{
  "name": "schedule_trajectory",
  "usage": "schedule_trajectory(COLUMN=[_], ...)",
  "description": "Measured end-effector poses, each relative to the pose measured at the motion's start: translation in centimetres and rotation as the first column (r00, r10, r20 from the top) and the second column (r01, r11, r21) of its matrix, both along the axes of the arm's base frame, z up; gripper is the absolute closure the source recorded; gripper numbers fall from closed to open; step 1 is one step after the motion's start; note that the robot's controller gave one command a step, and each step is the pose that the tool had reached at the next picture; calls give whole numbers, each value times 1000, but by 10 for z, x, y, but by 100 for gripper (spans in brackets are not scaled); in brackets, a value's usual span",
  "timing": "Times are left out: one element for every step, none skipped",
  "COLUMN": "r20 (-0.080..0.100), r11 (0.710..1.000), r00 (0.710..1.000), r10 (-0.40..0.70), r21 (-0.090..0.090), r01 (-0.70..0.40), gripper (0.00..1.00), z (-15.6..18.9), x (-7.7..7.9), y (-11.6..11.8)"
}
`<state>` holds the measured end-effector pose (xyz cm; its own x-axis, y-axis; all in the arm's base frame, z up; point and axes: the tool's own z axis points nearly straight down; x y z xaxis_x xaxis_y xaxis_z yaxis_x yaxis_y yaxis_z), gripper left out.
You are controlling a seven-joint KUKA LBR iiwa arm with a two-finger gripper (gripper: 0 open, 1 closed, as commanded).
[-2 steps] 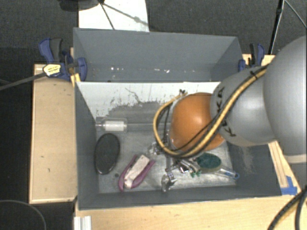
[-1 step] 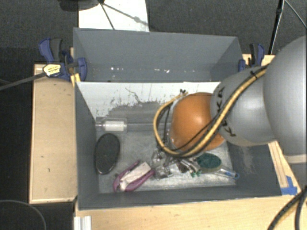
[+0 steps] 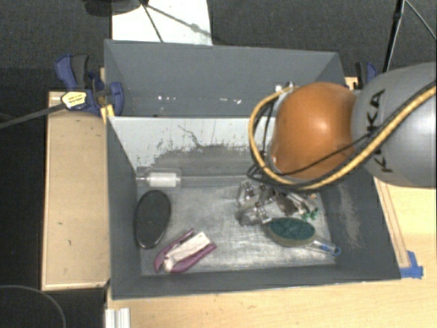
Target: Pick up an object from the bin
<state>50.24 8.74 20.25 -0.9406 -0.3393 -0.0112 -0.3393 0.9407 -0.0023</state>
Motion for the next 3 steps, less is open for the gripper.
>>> schedule_trajectory(r20=[-9,-14,-7], r11=[1000,995,999], r00=[1000,995,999], r10=[-1,98,44], r21=[0,-3,-3], r01=[1,-98,-44], gripper=[0,0,0], z=[-5,-126,-116], x=[-2,11,15], y=[1,-108,-142])
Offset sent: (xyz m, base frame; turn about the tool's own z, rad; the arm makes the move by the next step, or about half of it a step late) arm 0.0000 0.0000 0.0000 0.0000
